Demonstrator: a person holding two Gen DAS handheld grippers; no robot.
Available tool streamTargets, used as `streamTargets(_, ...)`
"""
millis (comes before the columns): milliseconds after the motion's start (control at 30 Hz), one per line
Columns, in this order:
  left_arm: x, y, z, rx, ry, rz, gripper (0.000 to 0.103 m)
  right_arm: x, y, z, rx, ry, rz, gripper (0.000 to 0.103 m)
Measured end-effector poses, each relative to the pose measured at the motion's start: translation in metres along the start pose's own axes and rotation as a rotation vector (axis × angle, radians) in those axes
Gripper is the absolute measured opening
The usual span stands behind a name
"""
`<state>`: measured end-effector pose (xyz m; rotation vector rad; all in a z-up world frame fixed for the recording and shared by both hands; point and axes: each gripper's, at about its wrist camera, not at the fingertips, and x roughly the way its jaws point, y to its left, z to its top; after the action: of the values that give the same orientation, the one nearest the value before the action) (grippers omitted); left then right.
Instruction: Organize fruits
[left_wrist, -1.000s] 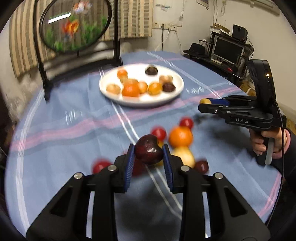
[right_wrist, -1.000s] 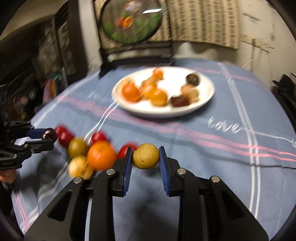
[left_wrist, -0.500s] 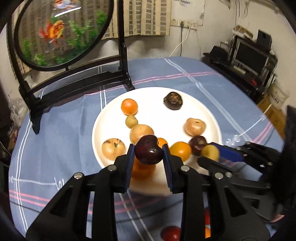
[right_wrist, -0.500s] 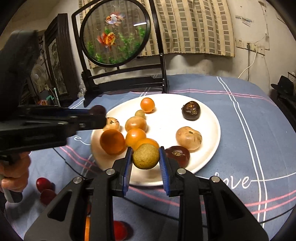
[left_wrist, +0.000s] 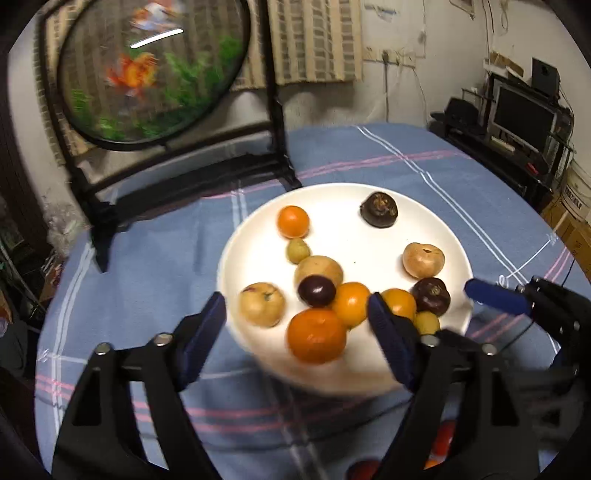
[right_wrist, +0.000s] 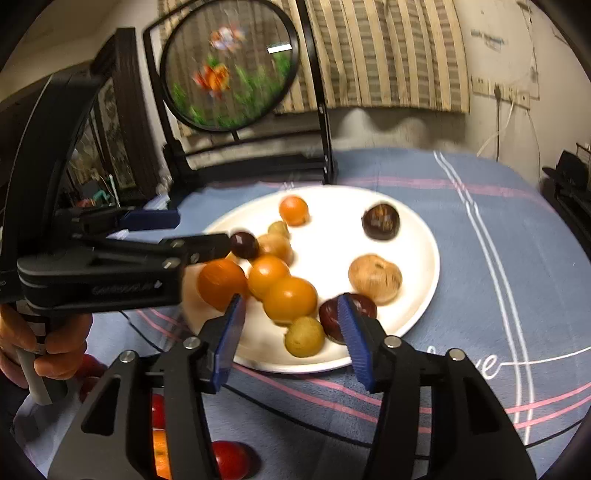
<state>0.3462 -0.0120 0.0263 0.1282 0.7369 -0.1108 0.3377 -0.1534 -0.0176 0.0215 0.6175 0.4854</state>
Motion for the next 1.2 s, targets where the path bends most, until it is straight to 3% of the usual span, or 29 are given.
streamTargets(133,-0.055,0.017,-0.028,-0.027,-0.084,0.032,0.096,-0.024,0.010,-0.002,-0.016,-0.035,0.018,0.054)
streamTargets(267,-0.091,0.029,-0.066,-0.060,-0.114,0.023,0.099,-0.042,0.027,-0.021,-0.051,-0.003,0.080,0.054)
streamTargets(433,-0.109,0.047,-0.116,-0.166,-0.126,-0.008,0.100,-0.059,0.053,-0.051,-0.205,0.011,0.055,0.056)
streamTargets(533,-0.103,0.055,-0.131,-0.191,-0.099,0.020,0.100,-0.067,0.055,-0.064,-0.199,0.061,0.120,0.056)
streamTargets(667,-0.104,0.057,-0.135,-0.149,-0.089,0.118,0.100,-0.074,0.061,-0.076,-0.233,0.133,0.162,0.056)
streamTargets(933,-0.106,0.061,-0.139,-0.142,-0.090,0.195,0.100,-0.069,0.091,-0.104,-0.347,0.252,0.215,0.056)
streamTargets(1133,-0.103,0.061,-0.142,-0.133,-0.076,0.204,0.100,-0.070,0.099,-0.112,-0.378,0.272,0.234,0.055)
streamTargets(1200,-0.104,0.060,-0.142,-0.126,-0.076,0.209,0.100,-0.069,0.099,-0.114,-0.381,0.281,0.236,0.050)
